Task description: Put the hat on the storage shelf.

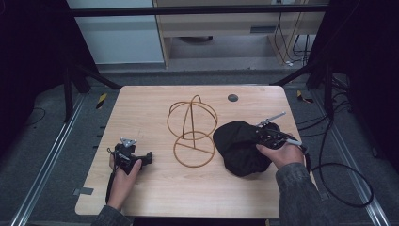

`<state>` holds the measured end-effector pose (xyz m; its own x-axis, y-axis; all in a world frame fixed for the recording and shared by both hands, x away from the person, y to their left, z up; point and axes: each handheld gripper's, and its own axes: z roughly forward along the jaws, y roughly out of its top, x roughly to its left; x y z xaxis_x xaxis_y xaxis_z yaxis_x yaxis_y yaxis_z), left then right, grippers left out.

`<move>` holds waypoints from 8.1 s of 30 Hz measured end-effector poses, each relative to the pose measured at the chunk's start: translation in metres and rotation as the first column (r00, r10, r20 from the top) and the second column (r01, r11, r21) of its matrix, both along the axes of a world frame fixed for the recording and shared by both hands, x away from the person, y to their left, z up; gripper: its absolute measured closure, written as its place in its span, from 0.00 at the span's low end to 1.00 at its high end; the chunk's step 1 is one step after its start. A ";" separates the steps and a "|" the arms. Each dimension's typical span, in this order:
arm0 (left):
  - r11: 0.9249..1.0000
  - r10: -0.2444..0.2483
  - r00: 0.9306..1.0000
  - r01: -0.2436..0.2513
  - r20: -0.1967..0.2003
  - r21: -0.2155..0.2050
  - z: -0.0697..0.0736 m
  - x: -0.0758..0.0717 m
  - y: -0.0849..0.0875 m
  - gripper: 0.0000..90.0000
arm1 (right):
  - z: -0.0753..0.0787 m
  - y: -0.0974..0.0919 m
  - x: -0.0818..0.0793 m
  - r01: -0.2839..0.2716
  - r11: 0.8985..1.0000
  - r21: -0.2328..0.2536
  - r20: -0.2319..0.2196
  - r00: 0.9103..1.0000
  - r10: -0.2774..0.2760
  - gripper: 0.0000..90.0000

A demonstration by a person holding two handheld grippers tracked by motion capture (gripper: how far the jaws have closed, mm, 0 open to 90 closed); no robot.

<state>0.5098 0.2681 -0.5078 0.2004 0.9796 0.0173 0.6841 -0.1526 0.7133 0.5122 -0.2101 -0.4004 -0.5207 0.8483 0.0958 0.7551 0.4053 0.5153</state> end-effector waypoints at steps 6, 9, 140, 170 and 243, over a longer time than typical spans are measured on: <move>1.000 -0.002 1.000 0.002 0.000 0.000 0.000 0.000 0.000 0.00 | 0.008 -0.006 -0.002 -0.003 0.998 0.059 0.006 1.000 0.003 0.95; 1.000 -0.003 1.000 0.003 0.000 0.000 0.000 0.000 0.000 0.00 | 0.015 -0.007 -0.005 -0.010 0.997 0.073 0.018 1.000 0.009 0.95; 1.000 -0.010 1.000 0.010 -0.001 -0.001 0.000 0.000 -0.001 0.00 | 0.157 0.115 -0.023 -0.235 0.932 0.276 0.390 0.914 0.115 0.95; 1.000 -0.014 1.000 0.014 -0.004 0.002 0.000 0.000 -0.001 0.00 | 0.130 0.127 -0.021 -0.229 0.943 0.244 0.377 0.918 0.125 0.92; 1.000 -0.013 1.000 0.013 0.000 -0.001 0.000 0.000 -0.001 0.00 | 0.103 0.123 -0.013 -0.205 0.963 0.175 0.320 0.937 0.141 0.83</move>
<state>0.5095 0.2668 -0.5079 0.2126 0.9770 0.0163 0.6818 -0.1603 0.7138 0.4992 -0.0874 -0.2975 -0.6890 0.7213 0.0707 0.4779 0.3788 0.7925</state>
